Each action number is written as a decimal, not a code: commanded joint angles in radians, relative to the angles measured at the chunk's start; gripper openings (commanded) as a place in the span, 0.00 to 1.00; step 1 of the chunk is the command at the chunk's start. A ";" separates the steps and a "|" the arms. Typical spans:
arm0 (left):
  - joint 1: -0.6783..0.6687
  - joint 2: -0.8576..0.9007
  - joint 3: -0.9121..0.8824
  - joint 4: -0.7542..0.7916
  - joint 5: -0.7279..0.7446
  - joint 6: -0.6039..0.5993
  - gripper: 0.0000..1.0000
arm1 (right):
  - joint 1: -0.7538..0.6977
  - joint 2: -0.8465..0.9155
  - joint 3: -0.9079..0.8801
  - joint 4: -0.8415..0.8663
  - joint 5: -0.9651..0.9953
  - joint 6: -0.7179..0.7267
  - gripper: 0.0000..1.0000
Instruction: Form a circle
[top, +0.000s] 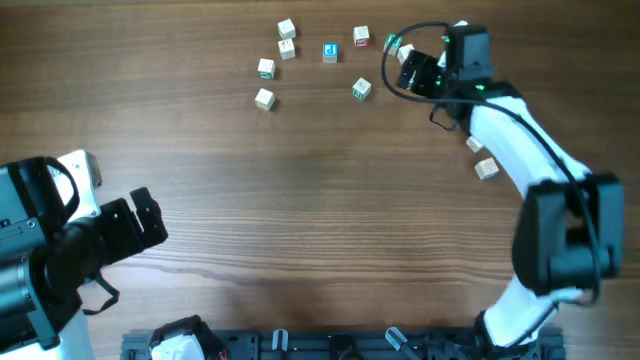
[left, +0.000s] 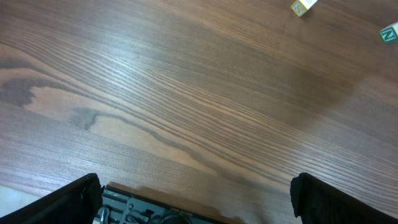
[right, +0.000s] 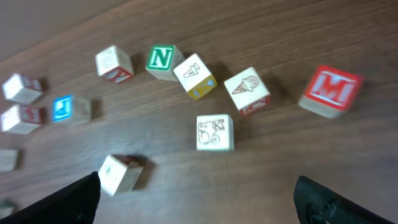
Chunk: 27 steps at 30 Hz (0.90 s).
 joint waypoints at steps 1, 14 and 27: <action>0.007 -0.008 -0.006 0.002 -0.010 -0.010 1.00 | 0.014 0.123 0.079 0.019 0.024 -0.018 1.00; 0.007 -0.008 -0.006 0.002 -0.010 -0.010 1.00 | 0.018 0.286 0.141 0.090 0.028 -0.041 0.82; 0.007 -0.008 -0.006 0.002 -0.010 -0.010 1.00 | 0.019 0.319 0.141 0.130 0.043 -0.047 0.46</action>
